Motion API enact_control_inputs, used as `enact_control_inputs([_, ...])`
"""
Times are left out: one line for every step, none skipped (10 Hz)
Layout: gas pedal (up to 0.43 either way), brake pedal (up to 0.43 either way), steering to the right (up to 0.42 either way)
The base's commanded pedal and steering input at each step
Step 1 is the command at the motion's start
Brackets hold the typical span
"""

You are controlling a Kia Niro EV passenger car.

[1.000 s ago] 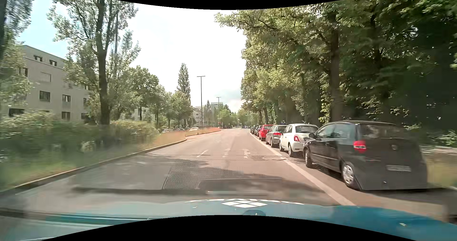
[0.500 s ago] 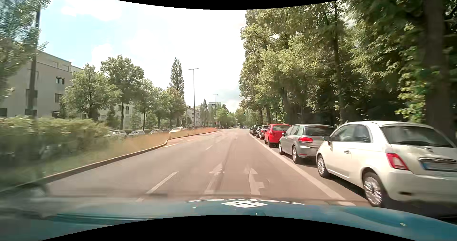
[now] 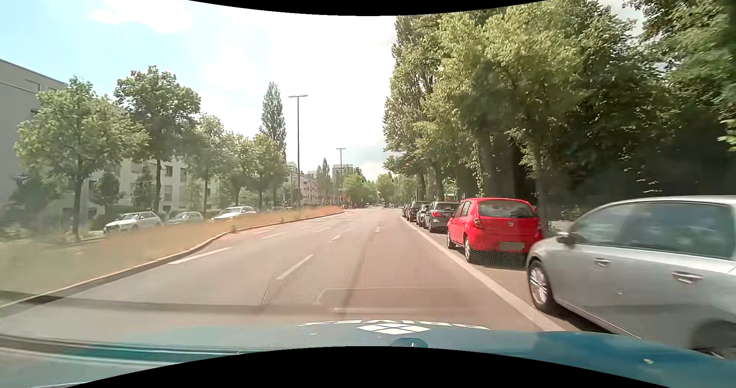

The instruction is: Follow the waypoints while adhering to traffic rules and regulations

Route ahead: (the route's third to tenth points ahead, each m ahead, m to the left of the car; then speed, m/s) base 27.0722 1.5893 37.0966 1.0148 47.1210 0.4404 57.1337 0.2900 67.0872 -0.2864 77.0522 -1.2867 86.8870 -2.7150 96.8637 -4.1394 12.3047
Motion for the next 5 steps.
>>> enact_control_inputs([0.157, 0.000, -0.002])
enact_control_inputs([0.157, 0.000, -0.002])
enact_control_inputs([0.157, 0.000, -0.002])
enact_control_inputs([0.157, 0.000, -0.002])
enact_control_inputs([0.157, 0.000, -0.002])
